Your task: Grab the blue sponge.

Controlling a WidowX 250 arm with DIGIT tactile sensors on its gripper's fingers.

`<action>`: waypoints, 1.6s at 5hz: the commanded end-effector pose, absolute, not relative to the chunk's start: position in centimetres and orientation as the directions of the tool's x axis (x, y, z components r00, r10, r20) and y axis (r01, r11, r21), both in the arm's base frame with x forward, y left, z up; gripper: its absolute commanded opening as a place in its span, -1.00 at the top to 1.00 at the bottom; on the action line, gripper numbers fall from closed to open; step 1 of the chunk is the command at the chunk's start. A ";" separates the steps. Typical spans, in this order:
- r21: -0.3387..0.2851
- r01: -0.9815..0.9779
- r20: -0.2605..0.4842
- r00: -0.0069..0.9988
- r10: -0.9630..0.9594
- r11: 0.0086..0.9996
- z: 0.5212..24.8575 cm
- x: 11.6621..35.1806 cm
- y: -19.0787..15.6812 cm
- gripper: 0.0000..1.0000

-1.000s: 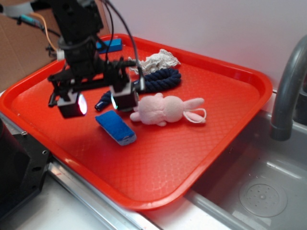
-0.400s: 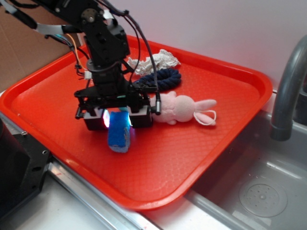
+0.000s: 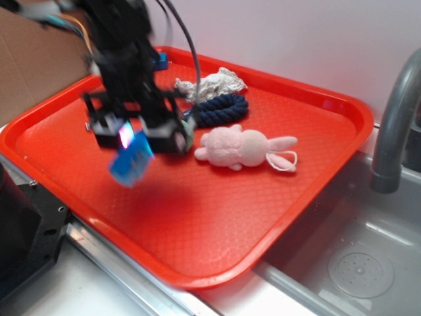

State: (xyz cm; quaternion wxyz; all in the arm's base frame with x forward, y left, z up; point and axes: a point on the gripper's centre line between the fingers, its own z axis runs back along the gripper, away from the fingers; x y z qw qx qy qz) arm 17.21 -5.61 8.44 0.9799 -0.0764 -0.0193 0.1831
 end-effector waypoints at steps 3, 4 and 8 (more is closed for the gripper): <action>-0.045 -0.093 0.117 0.988 0.098 0.995 22.4 15.0 1.9 1.00; -0.012 -0.085 0.083 0.993 0.086 0.996 21.0 15.0 2.1 1.00; 0.059 0.112 0.132 0.984 -0.119 0.992 16.8 16.9 1.9 1.00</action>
